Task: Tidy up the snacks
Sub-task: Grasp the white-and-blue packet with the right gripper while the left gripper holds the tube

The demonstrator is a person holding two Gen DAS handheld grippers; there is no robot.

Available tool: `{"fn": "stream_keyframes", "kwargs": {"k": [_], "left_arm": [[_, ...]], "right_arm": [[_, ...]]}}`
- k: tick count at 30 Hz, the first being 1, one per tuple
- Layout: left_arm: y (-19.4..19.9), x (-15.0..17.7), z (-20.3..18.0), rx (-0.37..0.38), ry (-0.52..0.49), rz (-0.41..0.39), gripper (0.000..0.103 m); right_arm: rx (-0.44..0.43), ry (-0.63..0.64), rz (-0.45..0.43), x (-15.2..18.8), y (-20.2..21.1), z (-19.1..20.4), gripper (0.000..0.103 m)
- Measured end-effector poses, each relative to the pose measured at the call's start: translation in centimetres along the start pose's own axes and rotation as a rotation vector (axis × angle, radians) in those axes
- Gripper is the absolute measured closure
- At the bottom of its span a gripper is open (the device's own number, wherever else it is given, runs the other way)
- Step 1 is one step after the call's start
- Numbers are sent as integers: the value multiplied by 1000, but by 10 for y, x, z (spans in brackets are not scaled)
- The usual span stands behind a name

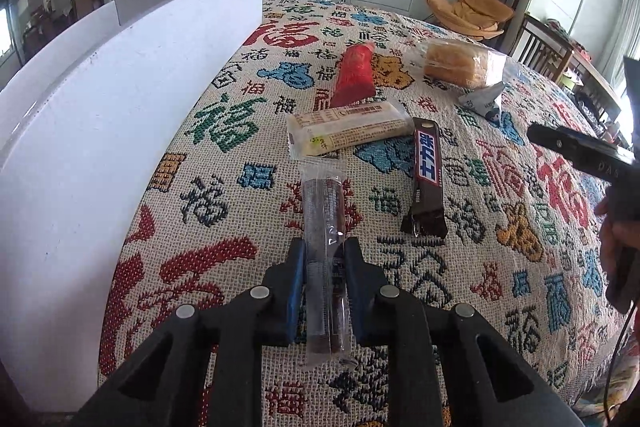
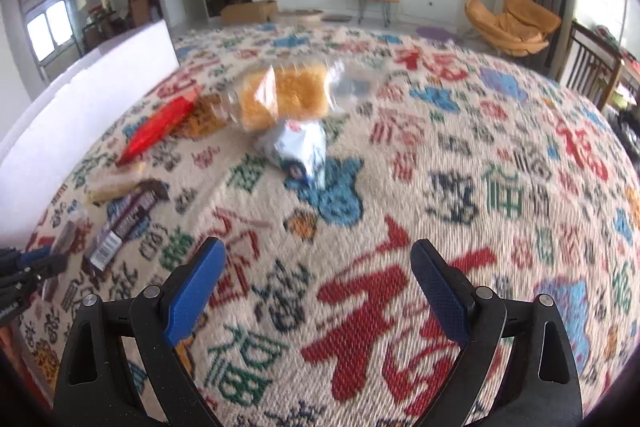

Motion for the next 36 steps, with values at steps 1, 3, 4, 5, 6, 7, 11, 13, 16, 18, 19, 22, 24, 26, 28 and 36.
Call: {"fn": "stream_keyframes", "kwargs": {"k": [1, 3, 4, 5, 6, 7, 11, 13, 16, 18, 19, 22, 24, 26, 28, 36], "left_arm": [[-1, 0, -1, 0, -2, 3, 84], [-3, 0, -2, 2, -2, 6, 84], [-3, 0, -2, 5, 0, 5, 84], [-3, 0, -1, 8, 4, 4, 84], [-3, 1, 0, 11, 10, 3, 84], [-3, 1, 1, 13, 17, 2, 84], [0, 2, 7, 39, 49, -10, 84], [2, 2, 8, 61, 65, -22, 84], [7, 1, 9, 93, 79, -43, 87], [12, 1, 9, 111, 86, -62, 88], [14, 1, 10, 119, 91, -71, 88], [16, 0, 12, 132, 105, -77, 88], [15, 0, 13, 134, 114, -73, 88], [19, 1, 16, 142, 126, -85, 88], [23, 1, 20, 158, 145, -99, 88], [15, 3, 17, 183, 148, -61, 87]], "right_arm": [[-23, 34, -3, -12, -5, 5, 8], [-36, 89, 45, -33, -28, 12, 8], [-41, 103, 72, -40, -40, 13, 9], [-45, 109, 86, -45, -51, 15, 9], [-50, 111, 92, -49, -60, 16, 9], [-53, 115, 99, -52, -67, 18, 10], [-48, 96, 174, -48, -83, 17, 72], [-57, 70, 195, -43, -75, 14, 78], [-103, 32, 183, -35, -47, 9, 84], [-150, 7, 160, -30, -24, 7, 87], [-167, -1, 151, -28, -15, 6, 90], [-189, -5, 156, -18, -1, 8, 97], [-174, 0, 192, -9, -6, 8, 97], [-150, 24, 219, 0, -8, 8, 90], [-143, 30, 219, 6, -6, 7, 53], [-83, 143, 124, 2, -16, 27, 32]]}}
Point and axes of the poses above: each gripper's, at about its wrist camera, not at the fingertips, and y roughly against the way its jaws point, z to its left, x to its underside, the point moved 3 cm from there along -y, roughly the way its jaws point, and after that the axes turned 4 degrees about -y, right-handed, at the moved point
